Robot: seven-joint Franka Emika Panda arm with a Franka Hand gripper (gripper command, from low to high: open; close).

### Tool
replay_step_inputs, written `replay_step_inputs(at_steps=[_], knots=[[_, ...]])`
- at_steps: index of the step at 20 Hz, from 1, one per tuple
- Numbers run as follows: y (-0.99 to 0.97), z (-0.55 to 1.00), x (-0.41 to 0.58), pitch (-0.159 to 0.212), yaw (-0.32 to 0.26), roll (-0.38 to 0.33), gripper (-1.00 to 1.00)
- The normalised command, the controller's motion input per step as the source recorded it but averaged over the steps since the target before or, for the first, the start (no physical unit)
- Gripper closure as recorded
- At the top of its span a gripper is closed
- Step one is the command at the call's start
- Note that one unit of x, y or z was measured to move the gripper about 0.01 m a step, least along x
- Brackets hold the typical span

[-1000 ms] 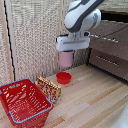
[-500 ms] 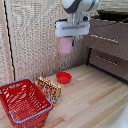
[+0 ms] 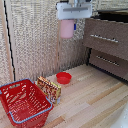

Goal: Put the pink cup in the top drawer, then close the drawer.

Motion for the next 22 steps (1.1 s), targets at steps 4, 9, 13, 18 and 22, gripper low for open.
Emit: replay_step_inputs(at_steps=[4, 9, 13, 18, 22], knots=[[-0.28, 1.0, 0.04, 0.046, -0.12, -0.042, 1.0], [-0.18, 0.98, 0.251, 0.065, -0.21, -0.055, 1.0], [-0.48, 0.98, 0.295, 0.104, -0.208, 0.0, 1.0], [-0.56, 0.97, 0.25, 0.129, -0.194, 0.0, 1.0], [-0.68, 0.84, 0.086, 0.176, -0.159, 0.0, 1.0]])
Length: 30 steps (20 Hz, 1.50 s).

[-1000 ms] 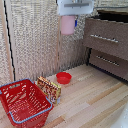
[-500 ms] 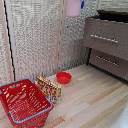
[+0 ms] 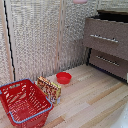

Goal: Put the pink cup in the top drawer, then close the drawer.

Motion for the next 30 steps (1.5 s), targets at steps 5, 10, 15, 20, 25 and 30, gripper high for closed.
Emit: replay_step_inputs(at_steps=[5, 10, 15, 20, 25, 30], knots=[[-0.73, 0.59, 0.0, 0.205, -0.127, -0.006, 1.0], [-0.95, 0.45, -0.018, 0.134, -0.02, -0.053, 1.0], [-0.94, 0.33, -0.062, 0.024, 0.001, -0.087, 1.0], [-0.75, 0.04, -0.009, 0.012, 0.0, -0.065, 1.0], [-0.39, -0.3, -0.017, -0.027, -0.042, -0.008, 1.0], [-0.26, -0.28, -0.001, -0.057, -0.029, -0.013, 1.0]])
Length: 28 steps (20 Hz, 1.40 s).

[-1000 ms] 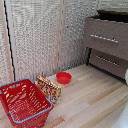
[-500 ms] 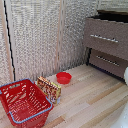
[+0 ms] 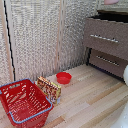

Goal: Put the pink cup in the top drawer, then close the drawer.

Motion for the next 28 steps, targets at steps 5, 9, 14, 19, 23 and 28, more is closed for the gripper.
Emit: replay_step_inputs(at_steps=[5, 9, 14, 19, 23, 28], knots=[[-0.01, -0.19, -0.007, -0.087, 0.004, -0.182, 1.0], [0.0, -0.32, -0.063, -0.048, 0.002, -0.23, -1.0], [0.06, -0.13, 0.011, -0.008, 0.0, -0.155, -1.0], [0.4, 0.02, 0.054, 0.121, -0.016, -0.045, -1.0], [0.61, 0.09, 0.0, 0.11, 0.005, -0.038, -1.0], [0.51, 0.0, 0.0, 0.039, 0.081, -0.177, -1.0]])
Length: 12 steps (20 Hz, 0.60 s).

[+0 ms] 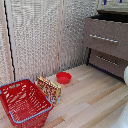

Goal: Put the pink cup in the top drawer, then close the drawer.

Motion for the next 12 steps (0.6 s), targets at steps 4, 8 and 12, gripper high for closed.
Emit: replay_step_inputs(at_steps=[4, 8, 12], knots=[[0.32, -0.03, 0.0, 0.035, 0.114, -0.257, -1.0], [0.13, -0.22, -0.004, 0.048, 0.171, -0.277, -1.0], [0.01, -0.36, -0.073, 0.085, 0.216, -0.278, -1.0]])
